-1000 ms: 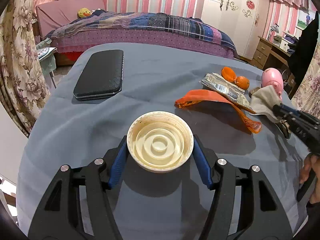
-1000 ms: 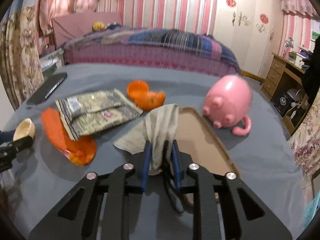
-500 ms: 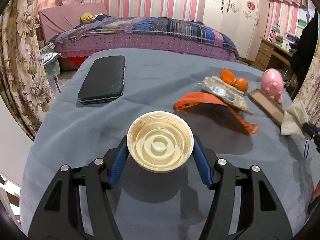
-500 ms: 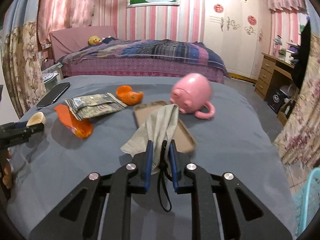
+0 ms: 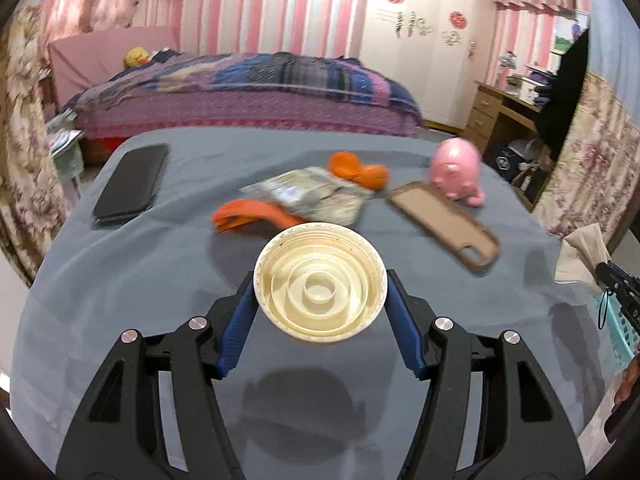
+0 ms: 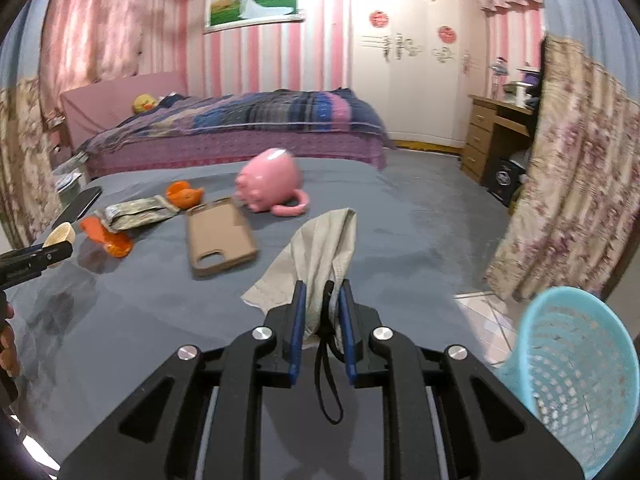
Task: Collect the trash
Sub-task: 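Carry the white lid and beige cloth over the light-blue basket with both tools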
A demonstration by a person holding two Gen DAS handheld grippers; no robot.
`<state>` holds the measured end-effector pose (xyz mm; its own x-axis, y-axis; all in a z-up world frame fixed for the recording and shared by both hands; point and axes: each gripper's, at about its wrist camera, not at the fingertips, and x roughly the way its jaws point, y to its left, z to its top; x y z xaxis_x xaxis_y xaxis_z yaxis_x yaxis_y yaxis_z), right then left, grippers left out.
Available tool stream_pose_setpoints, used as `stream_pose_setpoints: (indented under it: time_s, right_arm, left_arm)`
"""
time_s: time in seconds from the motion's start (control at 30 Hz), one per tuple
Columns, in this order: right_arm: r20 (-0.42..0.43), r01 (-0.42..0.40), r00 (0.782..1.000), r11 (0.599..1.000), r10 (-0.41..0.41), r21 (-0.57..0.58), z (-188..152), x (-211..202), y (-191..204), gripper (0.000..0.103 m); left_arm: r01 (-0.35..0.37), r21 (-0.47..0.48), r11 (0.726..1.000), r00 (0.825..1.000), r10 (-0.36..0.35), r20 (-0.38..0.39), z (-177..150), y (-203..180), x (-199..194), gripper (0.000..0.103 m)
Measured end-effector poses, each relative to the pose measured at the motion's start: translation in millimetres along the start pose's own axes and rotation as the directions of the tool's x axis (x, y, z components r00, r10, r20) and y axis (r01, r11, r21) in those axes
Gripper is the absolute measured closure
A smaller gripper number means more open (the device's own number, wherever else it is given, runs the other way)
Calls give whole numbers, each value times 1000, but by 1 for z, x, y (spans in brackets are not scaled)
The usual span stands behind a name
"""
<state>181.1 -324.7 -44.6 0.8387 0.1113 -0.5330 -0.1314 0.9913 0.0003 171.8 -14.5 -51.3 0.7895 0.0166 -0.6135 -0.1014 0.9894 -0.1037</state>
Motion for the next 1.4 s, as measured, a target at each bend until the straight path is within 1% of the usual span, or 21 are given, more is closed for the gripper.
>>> stream_pose_setpoints:
  time_s: [0.17, 0.3, 0.43, 0.57, 0.73, 0.83, 0.9, 1.03, 1.27, 1.4]
  right_arm:
    - [19, 58, 998, 997, -59, 50, -4, -20, -36, 86]
    - [38, 112, 993, 992, -114, 60, -7, -37, -60, 86]
    - [48, 158, 986, 984, -162, 88, -12, -52, -88, 86]
    - [53, 200, 977, 971, -208, 131, -19, -67, -120, 86]
    - [55, 250, 963, 950, -264, 189, -30, -85, -156, 86]
    - [56, 277, 954, 937, -295, 211, -37, -93, -171, 86]
    - [48, 306, 944, 924, -325, 227, -44, -101, -185, 86]
    - [33, 343, 931, 900, -365, 267, -58, -113, -210, 86]
    - [6, 398, 908, 864, -420, 308, -77, -124, -240, 86]
    - [-8, 412, 900, 845, -436, 341, -86, -125, -256, 86]
  left_arm:
    - [40, 45, 998, 999, -41, 19, 2, -42, -8, 42]
    - [67, 75, 995, 997, -69, 28, 2, -69, -14, 42]
    - [103, 93, 990, 994, -106, 29, 3, -94, -18, 42]
    - [128, 131, 983, 990, -134, 36, 3, -122, -22, 42]
    - [182, 179, 967, 981, -191, 32, 0, -163, -24, 42]
    - [215, 217, 952, 974, -226, 25, -4, -192, -23, 42]
    - [244, 236, 941, 967, -255, 17, -7, -211, -22, 42]
    - [322, 260, 910, 944, -330, -14, -13, -253, -18, 42]
    - [400, 316, 860, 913, -405, -52, -28, -315, -13, 42]
    - [425, 356, 832, 901, -428, -77, -38, -347, -9, 42]
